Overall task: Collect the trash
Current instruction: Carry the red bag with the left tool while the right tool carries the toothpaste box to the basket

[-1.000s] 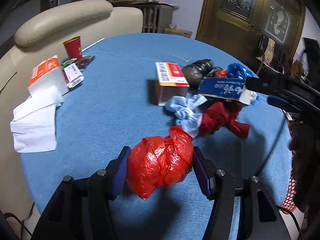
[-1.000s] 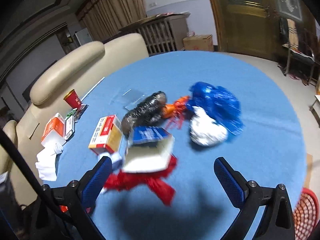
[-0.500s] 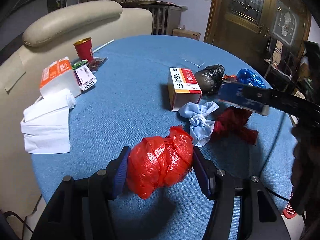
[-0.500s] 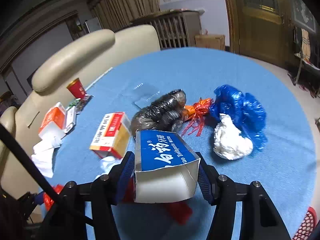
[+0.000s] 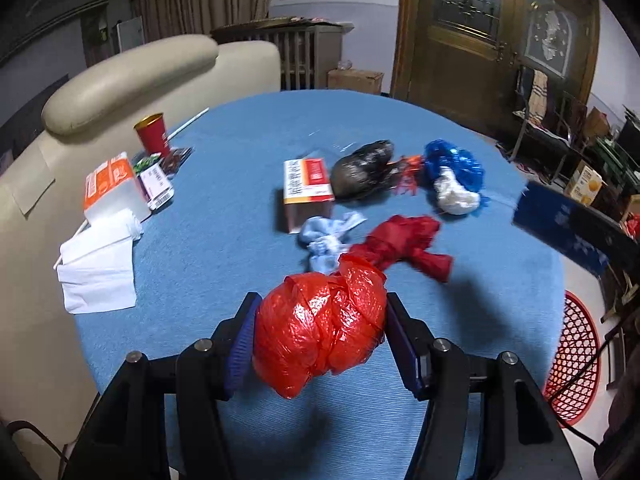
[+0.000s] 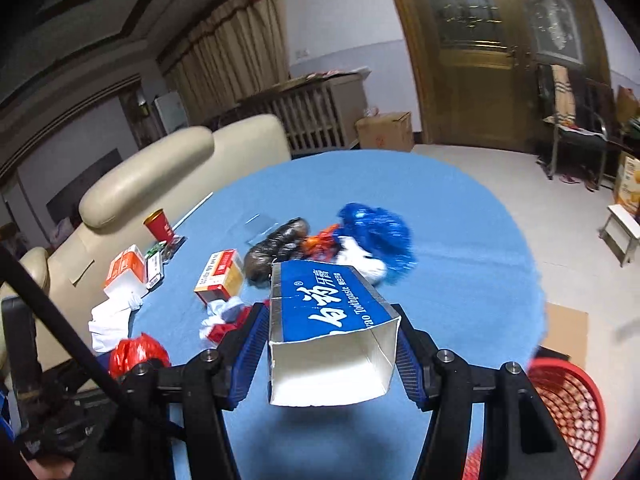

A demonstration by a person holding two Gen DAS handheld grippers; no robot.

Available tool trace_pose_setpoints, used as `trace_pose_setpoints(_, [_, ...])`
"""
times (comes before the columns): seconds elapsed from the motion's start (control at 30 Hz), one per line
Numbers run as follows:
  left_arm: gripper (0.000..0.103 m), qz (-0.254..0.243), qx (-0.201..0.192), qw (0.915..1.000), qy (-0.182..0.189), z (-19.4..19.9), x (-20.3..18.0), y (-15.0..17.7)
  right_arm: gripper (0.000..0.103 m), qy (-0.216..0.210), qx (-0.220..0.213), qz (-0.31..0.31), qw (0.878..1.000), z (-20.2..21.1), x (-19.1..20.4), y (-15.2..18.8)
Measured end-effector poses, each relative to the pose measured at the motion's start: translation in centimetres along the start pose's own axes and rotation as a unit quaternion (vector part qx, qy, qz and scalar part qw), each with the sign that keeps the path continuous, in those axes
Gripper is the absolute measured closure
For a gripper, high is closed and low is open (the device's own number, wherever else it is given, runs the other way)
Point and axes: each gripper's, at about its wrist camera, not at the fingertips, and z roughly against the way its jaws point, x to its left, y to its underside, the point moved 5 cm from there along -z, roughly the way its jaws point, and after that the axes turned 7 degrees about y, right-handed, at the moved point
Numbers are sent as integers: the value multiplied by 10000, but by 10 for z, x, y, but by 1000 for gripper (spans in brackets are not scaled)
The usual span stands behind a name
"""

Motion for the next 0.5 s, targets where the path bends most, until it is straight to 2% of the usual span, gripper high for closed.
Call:
trace_pose_setpoints(0.23, [40,-307,-14,9995,84,5,-32,-1,40,325,-180,-236,9990,42,-48,21])
trace_pose_setpoints(0.5, [40,-611,57,9978,243,-1,-68,0,40,828,-257,-541,9948,70,-108,42])
